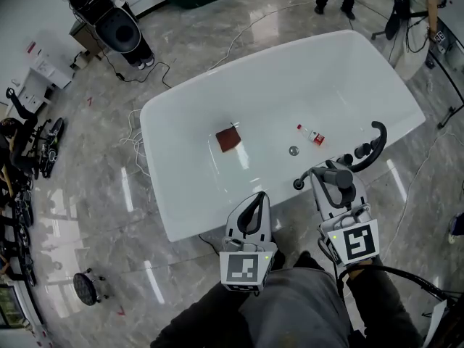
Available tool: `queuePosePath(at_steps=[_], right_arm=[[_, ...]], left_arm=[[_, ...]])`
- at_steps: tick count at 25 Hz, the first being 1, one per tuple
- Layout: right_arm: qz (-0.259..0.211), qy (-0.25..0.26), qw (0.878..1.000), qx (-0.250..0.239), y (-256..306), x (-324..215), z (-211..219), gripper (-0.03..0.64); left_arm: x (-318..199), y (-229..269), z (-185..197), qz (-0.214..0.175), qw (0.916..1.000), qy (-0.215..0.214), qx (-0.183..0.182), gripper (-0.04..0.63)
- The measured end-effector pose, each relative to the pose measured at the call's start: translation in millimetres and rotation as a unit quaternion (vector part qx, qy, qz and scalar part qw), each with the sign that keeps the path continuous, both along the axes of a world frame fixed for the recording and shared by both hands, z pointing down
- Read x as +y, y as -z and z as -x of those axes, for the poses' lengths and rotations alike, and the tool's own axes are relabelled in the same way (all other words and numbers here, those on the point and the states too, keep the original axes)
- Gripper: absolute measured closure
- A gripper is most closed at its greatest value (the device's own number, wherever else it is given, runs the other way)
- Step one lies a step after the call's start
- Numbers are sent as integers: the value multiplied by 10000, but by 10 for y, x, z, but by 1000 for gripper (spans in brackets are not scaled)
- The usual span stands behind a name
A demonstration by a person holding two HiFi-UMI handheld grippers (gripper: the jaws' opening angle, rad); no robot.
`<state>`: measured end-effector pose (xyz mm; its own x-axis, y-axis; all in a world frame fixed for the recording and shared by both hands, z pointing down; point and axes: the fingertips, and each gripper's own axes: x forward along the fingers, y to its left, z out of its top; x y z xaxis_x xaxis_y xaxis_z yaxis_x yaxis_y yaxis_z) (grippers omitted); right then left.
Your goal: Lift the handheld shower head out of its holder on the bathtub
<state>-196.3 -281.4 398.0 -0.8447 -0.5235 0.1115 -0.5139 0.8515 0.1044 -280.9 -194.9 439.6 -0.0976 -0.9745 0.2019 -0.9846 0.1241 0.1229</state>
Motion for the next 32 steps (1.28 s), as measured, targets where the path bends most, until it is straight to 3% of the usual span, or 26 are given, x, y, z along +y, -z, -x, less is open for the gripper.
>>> queuePosePath(at_steps=[7,13,18,25,32], right_arm=[[-527,208,9961,-669,785,401,-424,478],[-1107,464,9849,-1251,1565,1083,-1064,479],[-1227,565,9788,-1539,1916,1725,-1500,478],[-1266,448,9773,-1641,1972,2109,-1901,477],[-1135,71,9850,-1297,1522,2219,-1790,479]], left_arm=[[332,130,-350,-144,9996,208,-77,592],[887,281,-862,-164,9983,550,-139,592],[1370,379,-1134,-153,9969,723,-273,592],[1771,402,-1319,-120,9960,785,-406,592],[1936,443,-1271,-194,9974,497,-486,592]])
